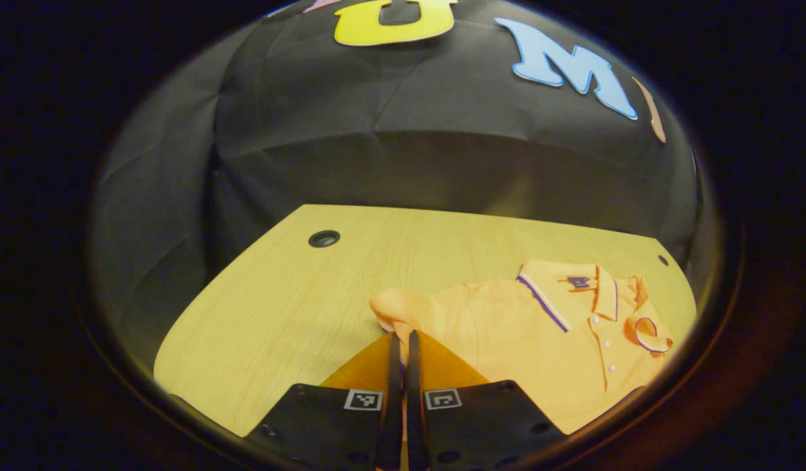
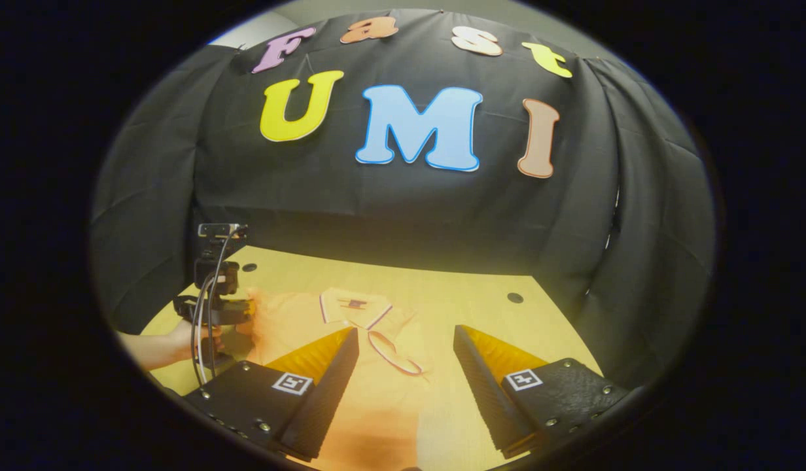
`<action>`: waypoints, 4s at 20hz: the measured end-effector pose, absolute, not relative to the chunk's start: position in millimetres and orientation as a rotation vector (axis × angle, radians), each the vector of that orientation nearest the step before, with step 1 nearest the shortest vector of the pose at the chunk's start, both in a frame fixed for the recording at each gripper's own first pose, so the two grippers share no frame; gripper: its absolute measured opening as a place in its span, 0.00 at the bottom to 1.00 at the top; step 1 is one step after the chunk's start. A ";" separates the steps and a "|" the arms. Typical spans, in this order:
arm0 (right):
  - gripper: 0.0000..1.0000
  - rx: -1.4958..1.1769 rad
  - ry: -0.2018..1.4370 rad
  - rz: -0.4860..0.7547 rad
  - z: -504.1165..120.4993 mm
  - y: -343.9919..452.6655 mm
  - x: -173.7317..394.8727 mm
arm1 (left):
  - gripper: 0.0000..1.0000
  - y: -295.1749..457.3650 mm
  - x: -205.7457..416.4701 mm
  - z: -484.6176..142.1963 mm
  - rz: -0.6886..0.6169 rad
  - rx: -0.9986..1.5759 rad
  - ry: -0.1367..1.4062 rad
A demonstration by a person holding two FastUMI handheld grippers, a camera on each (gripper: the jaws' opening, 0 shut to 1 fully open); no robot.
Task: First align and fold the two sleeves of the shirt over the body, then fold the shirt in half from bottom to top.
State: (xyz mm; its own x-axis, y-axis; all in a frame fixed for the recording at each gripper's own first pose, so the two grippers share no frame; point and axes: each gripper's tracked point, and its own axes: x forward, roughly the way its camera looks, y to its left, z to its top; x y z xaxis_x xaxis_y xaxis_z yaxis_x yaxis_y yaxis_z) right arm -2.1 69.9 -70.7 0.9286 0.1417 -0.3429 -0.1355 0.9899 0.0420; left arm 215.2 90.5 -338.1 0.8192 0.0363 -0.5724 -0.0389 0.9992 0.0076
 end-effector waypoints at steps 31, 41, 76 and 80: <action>0.92 0.045 0.457 0.138 -143.7 59.5 -49.2 | 0.78 -31.8 128.6 -310.8 -0.265 0.090 0.656; 0.92 0.063 0.568 0.209 -199.3 55.2 -103.6 | 0.94 -18.3 12.4 -302.4 -0.254 0.078 0.705; 0.92 0.049 0.833 0.232 -307.6 72.5 -228.4 | 0.94 26.2 -247.6 -355.0 -0.300 0.138 0.794; 0.72 0.078 0.838 0.232 -307.1 69.1 -229.3 | 0.70 12.4 -251.2 -356.2 -0.307 0.130 0.780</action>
State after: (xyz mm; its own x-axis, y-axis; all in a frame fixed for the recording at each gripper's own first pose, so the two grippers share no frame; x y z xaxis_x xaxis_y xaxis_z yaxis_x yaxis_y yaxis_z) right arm -229.3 69.1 -307.1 0.6454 0.2346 -0.7270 -0.1733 0.9718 0.1598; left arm -251.2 12.4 -356.2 0.6695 -0.2232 -0.7084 0.3189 0.9478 0.0027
